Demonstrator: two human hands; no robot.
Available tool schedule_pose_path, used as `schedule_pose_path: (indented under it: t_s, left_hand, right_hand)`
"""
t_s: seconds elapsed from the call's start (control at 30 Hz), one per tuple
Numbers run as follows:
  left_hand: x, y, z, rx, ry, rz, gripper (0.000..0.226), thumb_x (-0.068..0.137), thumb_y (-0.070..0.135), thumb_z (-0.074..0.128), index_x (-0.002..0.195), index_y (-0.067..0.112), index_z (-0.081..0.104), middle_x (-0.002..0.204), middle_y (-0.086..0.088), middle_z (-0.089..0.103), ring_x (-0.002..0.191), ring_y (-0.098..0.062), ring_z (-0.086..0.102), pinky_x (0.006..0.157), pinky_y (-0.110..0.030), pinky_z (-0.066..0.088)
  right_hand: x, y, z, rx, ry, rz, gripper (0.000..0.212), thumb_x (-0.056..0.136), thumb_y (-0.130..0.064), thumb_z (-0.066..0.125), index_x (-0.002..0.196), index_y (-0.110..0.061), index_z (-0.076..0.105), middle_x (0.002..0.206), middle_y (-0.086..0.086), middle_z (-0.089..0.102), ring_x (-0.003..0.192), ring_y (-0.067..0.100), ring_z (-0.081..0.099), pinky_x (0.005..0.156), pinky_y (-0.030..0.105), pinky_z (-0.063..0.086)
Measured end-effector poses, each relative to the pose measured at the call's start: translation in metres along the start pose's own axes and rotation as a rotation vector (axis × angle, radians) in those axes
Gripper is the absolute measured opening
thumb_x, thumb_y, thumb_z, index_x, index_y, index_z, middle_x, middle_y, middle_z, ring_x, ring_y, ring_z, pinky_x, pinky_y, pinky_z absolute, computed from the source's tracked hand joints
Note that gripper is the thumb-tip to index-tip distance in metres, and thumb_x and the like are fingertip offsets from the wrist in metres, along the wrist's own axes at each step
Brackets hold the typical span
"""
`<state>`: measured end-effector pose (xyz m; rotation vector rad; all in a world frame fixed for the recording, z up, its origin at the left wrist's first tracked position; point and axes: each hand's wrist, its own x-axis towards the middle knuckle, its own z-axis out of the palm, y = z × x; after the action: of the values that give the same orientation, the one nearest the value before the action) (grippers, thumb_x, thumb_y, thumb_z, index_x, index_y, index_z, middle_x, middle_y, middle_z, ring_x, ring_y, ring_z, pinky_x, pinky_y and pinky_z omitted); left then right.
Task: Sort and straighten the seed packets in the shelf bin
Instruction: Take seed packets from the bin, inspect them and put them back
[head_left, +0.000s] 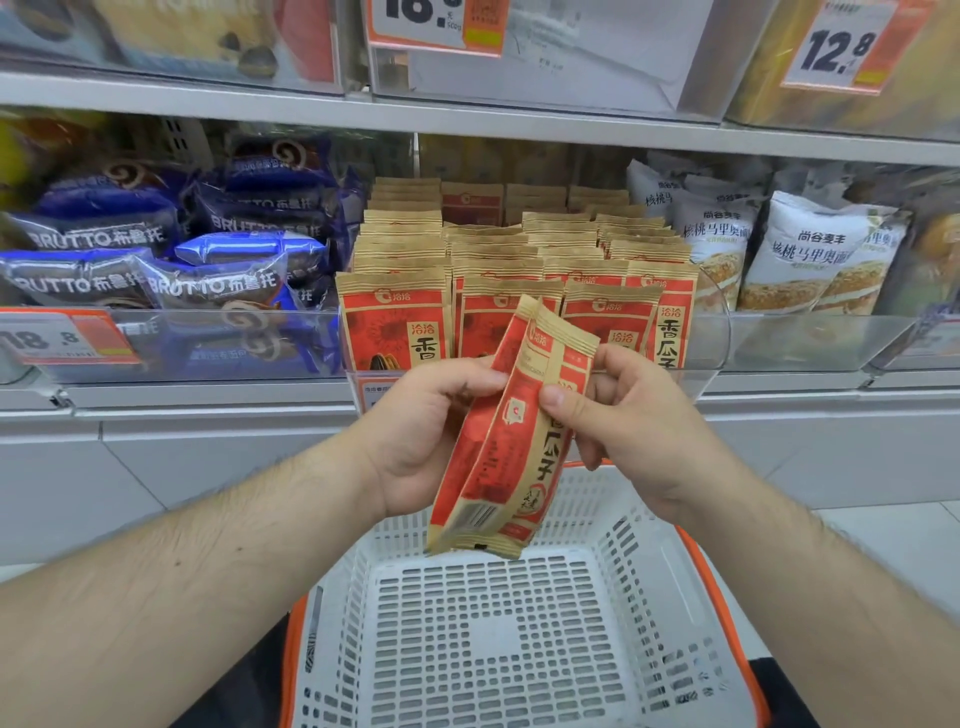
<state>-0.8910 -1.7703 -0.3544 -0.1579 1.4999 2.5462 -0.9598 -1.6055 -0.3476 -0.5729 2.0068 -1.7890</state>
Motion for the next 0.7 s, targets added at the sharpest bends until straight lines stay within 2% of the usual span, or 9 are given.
schedule_pose_path:
  t_s: [0.1, 0.2, 0.33, 0.37, 0.47, 0.5, 0.57, 0.7]
  left_hand:
    - [0.002, 0.003, 0.001, -0.001, 0.045, 0.003, 0.037, 0.077, 0.02, 0.051, 0.099, 0.012, 0.08, 0.102, -0.015, 0.075, 0.089, -0.028, 0.072, 0.082, -0.045, 0.059]
    - [0.002, 0.005, 0.003, 0.054, 0.12, 0.044, 0.04, 0.078, 0.031, 0.052, 0.1, 0.013, 0.08, 0.105, -0.013, 0.075, 0.093, -0.028, 0.072, 0.086, -0.046, 0.057]
    - [0.001, 0.005, 0.005, 0.21, 0.189, 0.1, 0.036, 0.082, 0.04, 0.055, 0.104, 0.017, 0.074, 0.102, -0.008, 0.077, 0.092, -0.023, 0.074, 0.083, -0.044, 0.057]
    - [0.002, 0.005, 0.005, 0.222, 0.205, 0.108, 0.034, 0.086, 0.038, 0.055, 0.104, 0.016, 0.073, 0.103, -0.009, 0.077, 0.092, -0.023, 0.074, 0.084, -0.044, 0.058]
    - [0.002, 0.004, 0.004, 0.196, 0.228, 0.104, 0.031, 0.098, 0.032, 0.05, 0.11, 0.014, 0.072, 0.106, -0.01, 0.076, 0.096, -0.025, 0.074, 0.088, -0.046, 0.058]
    - [0.002, 0.003, 0.004, 0.182, 0.229, 0.101, 0.03, 0.1, 0.031, 0.048, 0.11, 0.015, 0.072, 0.106, -0.01, 0.077, 0.096, -0.025, 0.074, 0.088, -0.046, 0.058]
    - [0.002, 0.003, 0.005, 0.155, 0.221, 0.098, 0.03, 0.101, 0.03, 0.047, 0.109, 0.016, 0.072, 0.105, -0.009, 0.077, 0.094, -0.024, 0.074, 0.086, -0.044, 0.059]
    - [0.003, 0.003, 0.006, 0.12, 0.216, 0.099, 0.03, 0.101, 0.029, 0.047, 0.109, 0.015, 0.072, 0.106, -0.01, 0.077, 0.093, -0.023, 0.074, 0.083, -0.041, 0.06]
  right_hand:
    - [-0.001, -0.001, 0.0, -0.006, 0.06, -0.003, 0.014, 0.085, -0.013, 0.072, 0.096, -0.01, 0.064, 0.062, -0.001, 0.065, 0.039, 0.009, 0.046, 0.04, 0.022, 0.037]
    - [-0.001, -0.003, -0.001, -0.027, 0.133, -0.004, 0.004, 0.09, -0.012, 0.068, 0.09, -0.009, 0.065, 0.068, 0.01, 0.065, 0.037, 0.01, 0.044, 0.039, 0.023, 0.037]
    - [-0.001, -0.002, 0.003, -0.12, 0.17, -0.025, 0.013, 0.094, -0.015, 0.065, 0.082, -0.008, 0.063, 0.067, 0.019, 0.062, 0.036, 0.011, 0.044, 0.038, 0.023, 0.036]
    - [-0.001, -0.002, 0.003, -0.136, 0.176, -0.036, 0.02, 0.095, -0.017, 0.063, 0.077, -0.008, 0.062, 0.062, 0.016, 0.061, 0.037, 0.011, 0.044, 0.039, 0.023, 0.036]
    - [-0.002, -0.006, 0.003, -0.159, 0.205, -0.053, 0.039, 0.1, -0.021, 0.055, 0.061, -0.013, 0.055, 0.046, -0.01, 0.052, 0.039, 0.001, 0.043, 0.042, 0.015, 0.035]
    - [-0.002, -0.007, 0.002, -0.125, 0.207, -0.041, 0.042, 0.101, -0.019, 0.052, 0.06, -0.013, 0.054, 0.043, -0.012, 0.05, 0.038, 0.0, 0.042, 0.041, 0.012, 0.034]
    - [-0.001, -0.01, 0.002, -0.036, 0.206, -0.003, 0.043, 0.102, -0.017, 0.05, 0.06, -0.011, 0.052, 0.042, -0.009, 0.045, 0.036, 0.001, 0.039, 0.038, 0.011, 0.031]
    - [0.0, -0.01, 0.002, 0.011, 0.202, 0.046, 0.042, 0.102, -0.019, 0.051, 0.061, -0.011, 0.055, 0.046, -0.001, 0.04, 0.039, 0.009, 0.029, 0.037, 0.018, 0.024]
